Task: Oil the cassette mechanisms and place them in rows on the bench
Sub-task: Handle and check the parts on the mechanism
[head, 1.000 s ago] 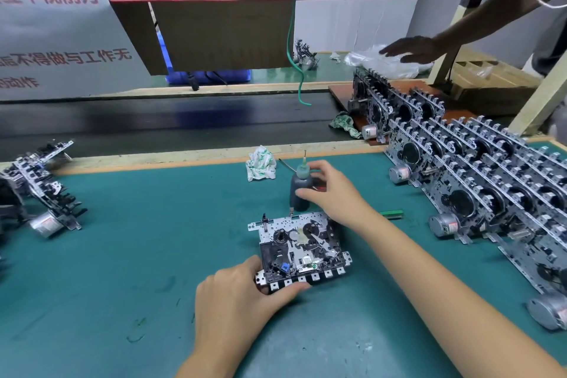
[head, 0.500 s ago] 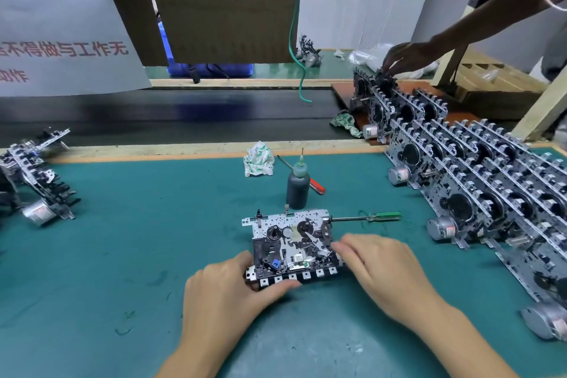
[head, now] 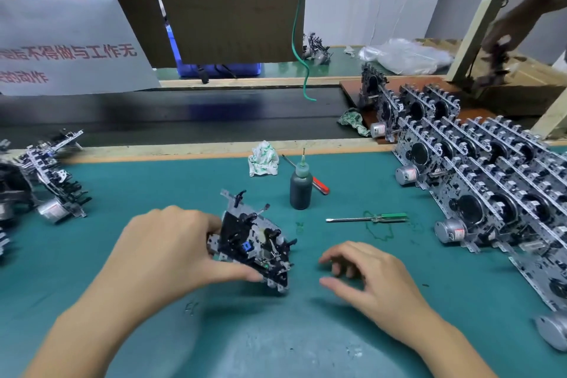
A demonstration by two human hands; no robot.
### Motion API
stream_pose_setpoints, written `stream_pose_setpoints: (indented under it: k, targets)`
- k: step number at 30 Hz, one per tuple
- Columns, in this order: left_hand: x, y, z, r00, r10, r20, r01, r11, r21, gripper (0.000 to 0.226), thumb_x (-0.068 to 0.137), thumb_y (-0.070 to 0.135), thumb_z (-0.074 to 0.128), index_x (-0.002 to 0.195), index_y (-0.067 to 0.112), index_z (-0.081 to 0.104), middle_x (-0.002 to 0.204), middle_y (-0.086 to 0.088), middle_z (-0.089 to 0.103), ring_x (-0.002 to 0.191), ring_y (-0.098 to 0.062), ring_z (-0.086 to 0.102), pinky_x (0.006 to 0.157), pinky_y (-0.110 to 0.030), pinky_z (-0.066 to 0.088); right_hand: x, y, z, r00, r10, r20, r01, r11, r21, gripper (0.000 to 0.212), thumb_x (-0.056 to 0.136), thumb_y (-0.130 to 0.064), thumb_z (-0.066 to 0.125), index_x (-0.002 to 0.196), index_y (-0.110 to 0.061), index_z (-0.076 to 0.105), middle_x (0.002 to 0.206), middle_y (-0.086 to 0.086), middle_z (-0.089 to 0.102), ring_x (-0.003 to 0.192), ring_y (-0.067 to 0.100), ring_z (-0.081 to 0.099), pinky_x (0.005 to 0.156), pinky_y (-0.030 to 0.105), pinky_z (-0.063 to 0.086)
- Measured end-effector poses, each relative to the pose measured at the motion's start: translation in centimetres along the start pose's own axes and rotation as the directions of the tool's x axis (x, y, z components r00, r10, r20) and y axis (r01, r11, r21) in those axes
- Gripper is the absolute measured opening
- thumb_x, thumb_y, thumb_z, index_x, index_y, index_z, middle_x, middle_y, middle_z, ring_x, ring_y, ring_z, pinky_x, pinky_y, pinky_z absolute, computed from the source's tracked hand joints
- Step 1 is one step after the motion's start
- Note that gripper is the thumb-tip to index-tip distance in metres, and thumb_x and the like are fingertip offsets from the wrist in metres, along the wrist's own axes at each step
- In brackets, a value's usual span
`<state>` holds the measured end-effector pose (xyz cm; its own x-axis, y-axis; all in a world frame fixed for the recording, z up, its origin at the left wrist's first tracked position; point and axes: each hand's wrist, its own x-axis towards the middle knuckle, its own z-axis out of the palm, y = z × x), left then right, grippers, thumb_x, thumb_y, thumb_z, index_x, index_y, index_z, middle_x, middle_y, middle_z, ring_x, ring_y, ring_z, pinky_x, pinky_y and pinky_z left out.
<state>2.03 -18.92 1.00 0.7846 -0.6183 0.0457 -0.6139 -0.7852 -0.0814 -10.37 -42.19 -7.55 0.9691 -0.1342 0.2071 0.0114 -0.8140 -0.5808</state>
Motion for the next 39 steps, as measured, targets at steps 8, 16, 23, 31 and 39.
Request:
stream_pose_setpoints:
  k: [8, 16, 23, 31, 39]
  targets:
    - [1.9, 2.1, -0.9, 0.998, 0.02, -0.061, -0.015, 0.996, 0.092, 0.085, 0.037, 0.101, 0.006, 0.062, 0.039, 0.058, 0.046, 0.003, 0.047, 0.046, -0.008, 0.038, 0.044, -0.02, 0.026, 2.0, -2.7, 2.1, 0.995, -0.031, 0.093, 0.045, 0.987, -0.155, 0.031, 0.089, -0.058, 0.045, 0.087, -0.028, 0.049, 0.082, -0.015, 0.047, 0.085, 0.006, 0.046, 0.07, 0.026, 0.033]
    - [2.3, 2.8, 2.7, 0.999, -0.05, -0.015, 0.024, 0.691, -0.722, 0.077, 0.075, 0.078, 0.03, 0.04, 0.013, 0.053, 0.042, 0.0, 0.057, 0.04, -0.007, 0.049, 0.059, -0.026, 0.039, 2.5, -1.2, -2.4, 0.969, -0.023, -0.248, 0.036, 0.998, 0.048, 0.035, 0.089, -0.053, 0.042, 0.063, -0.03, 0.035, 0.061, -0.005, 0.038, 0.059, 0.014, 0.037, 0.059, 0.033, 0.034]
    - [1.0, 2.7, 6.6, 0.958, -0.007, -0.287, -0.173, 0.783, -0.597, 0.07, 0.082, 0.078, 0.021, 0.057, 0.021, 0.054, 0.054, 0.008, 0.054, 0.055, -0.011, 0.05, 0.053, -0.028, 0.04, 1.1, 0.8, -2.7, 0.954, -0.177, -0.241, 0.132, 0.972, -0.193, 0.035, 0.086, -0.054, 0.047, 0.077, -0.021, 0.056, 0.068, -0.012, 0.045, 0.064, 0.004, 0.039, 0.056, 0.025, 0.038]
    - [3.3, 5.3, 4.2, 0.894, 0.239, -0.38, -0.442, 0.616, -0.652, 0.037, 0.085, 0.058, 0.049, 0.112, 0.038, 0.064, 0.114, 0.019, 0.056, 0.112, 0.001, 0.048, 0.095, -0.021, 0.036, 3.1, 0.4, -2.6, 1.0, 0.012, 0.027, -0.021, 0.925, 0.379, 0.034, 0.068, -0.031, 0.078, 0.098, -0.034, 0.062, 0.097, -0.016, 0.063, 0.095, 0.004, 0.058, 0.083, 0.018, 0.043]
    - [4.1, 6.2, 4.9, 0.874, 0.318, -0.367, -0.485, 0.573, -0.66, 0.034, 0.091, 0.046, 0.043, 0.109, 0.034, 0.07, 0.113, 0.019, 0.059, 0.113, 0.0, 0.045, 0.096, -0.026, 0.037, 3.4, 0.6, -1.9, 0.998, 0.046, 0.04, -0.059, 0.875, 0.481, 0.028, 0.064, -0.024, 0.078, 0.087, -0.032, 0.065, 0.088, -0.014, 0.065, 0.086, 0.004, 0.059, 0.081, 0.019, 0.042]
